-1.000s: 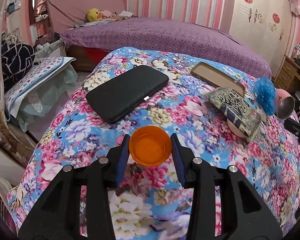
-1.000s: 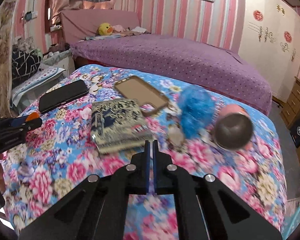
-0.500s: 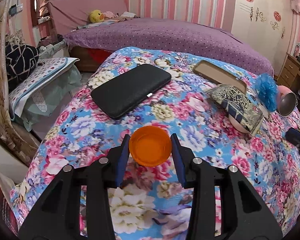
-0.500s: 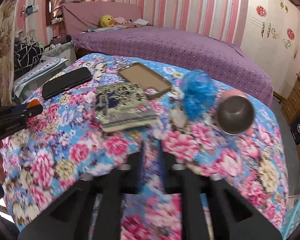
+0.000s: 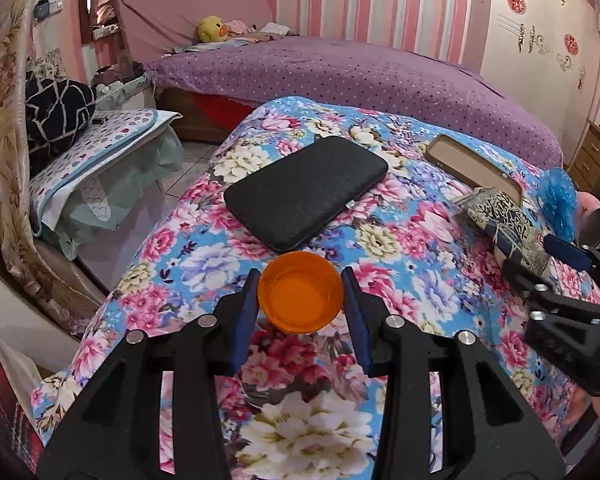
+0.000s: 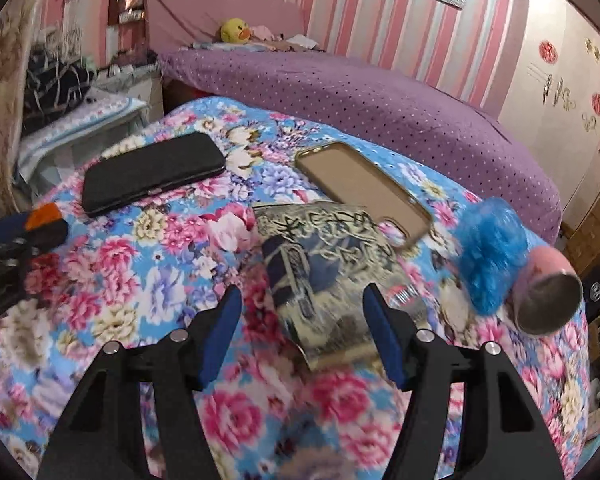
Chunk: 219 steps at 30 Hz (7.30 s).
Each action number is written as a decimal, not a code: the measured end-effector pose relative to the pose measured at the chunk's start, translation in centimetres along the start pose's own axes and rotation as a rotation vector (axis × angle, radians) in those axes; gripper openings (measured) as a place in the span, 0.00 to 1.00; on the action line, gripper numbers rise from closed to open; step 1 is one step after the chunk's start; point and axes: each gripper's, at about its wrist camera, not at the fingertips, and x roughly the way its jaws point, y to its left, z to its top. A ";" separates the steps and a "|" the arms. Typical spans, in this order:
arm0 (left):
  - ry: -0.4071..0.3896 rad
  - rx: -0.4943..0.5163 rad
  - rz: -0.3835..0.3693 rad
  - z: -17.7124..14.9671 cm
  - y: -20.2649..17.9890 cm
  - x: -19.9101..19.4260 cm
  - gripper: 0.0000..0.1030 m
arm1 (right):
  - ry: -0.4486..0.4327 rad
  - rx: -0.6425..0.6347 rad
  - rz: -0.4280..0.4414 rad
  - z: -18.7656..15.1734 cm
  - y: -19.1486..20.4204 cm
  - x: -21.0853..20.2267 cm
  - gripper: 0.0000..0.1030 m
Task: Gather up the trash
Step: 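Grasp the dark printed paper packet with the right tool while the left tool holds the orange cup, then carry the orange cup and printed packet over the blue basket and open both tools, then move both open tools back over the floral bed, then grasp the cream round plastic lid with the left tool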
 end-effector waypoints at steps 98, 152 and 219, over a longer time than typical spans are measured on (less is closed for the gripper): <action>-0.127 0.332 -0.254 -10.9 -28.8 -11.8 0.38 | -0.194 0.412 -0.276 -21.8 -29.7 -22.9 0.08; -0.087 0.460 -0.477 -15.4 -49.2 -15.0 0.86 | -0.034 0.548 -0.378 -32.7 -40.8 -24.0 0.25; 0.142 0.180 -0.115 0.0 -19.1 5.6 0.95 | -0.030 0.406 -0.315 -13.1 -24.8 -7.9 0.96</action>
